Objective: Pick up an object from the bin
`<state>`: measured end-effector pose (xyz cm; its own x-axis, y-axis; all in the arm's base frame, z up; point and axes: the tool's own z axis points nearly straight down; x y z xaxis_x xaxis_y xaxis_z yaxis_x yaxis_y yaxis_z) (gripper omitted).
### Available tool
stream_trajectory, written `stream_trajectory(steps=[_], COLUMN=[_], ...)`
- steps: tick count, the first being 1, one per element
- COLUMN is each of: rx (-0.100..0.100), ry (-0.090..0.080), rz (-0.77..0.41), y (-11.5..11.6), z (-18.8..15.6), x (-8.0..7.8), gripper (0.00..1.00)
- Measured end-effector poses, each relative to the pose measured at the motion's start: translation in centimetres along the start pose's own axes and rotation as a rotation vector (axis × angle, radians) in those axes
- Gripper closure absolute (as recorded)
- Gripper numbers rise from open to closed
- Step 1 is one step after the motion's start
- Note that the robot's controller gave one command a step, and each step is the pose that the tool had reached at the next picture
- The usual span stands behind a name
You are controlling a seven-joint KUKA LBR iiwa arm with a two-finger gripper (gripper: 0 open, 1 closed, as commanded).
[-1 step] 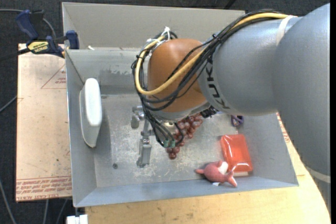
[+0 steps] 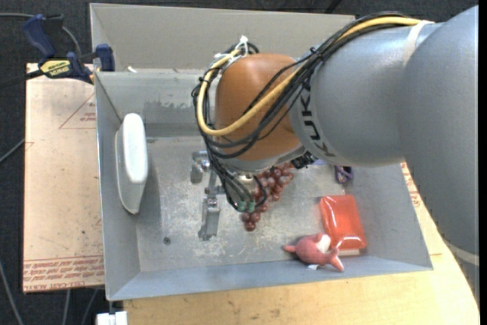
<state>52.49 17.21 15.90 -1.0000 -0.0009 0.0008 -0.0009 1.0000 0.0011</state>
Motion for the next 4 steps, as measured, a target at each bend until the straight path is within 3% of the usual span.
stream_trajectory(steps=[1,2,3,4], rx=[-0.002,-0.001,0.001,-0.002], ry=[0.000,0.001,0.000,-0.001], rz=[-0.048,-0.170,-0.170,0.050], y=[-1.1,-6.2,-9.4,-10.3], z=[0.3,1.1,0.9,-0.4], x=[0.0,0.6,-0.4,-0.9], gripper=[0.00,0.00,0.00,0.00])
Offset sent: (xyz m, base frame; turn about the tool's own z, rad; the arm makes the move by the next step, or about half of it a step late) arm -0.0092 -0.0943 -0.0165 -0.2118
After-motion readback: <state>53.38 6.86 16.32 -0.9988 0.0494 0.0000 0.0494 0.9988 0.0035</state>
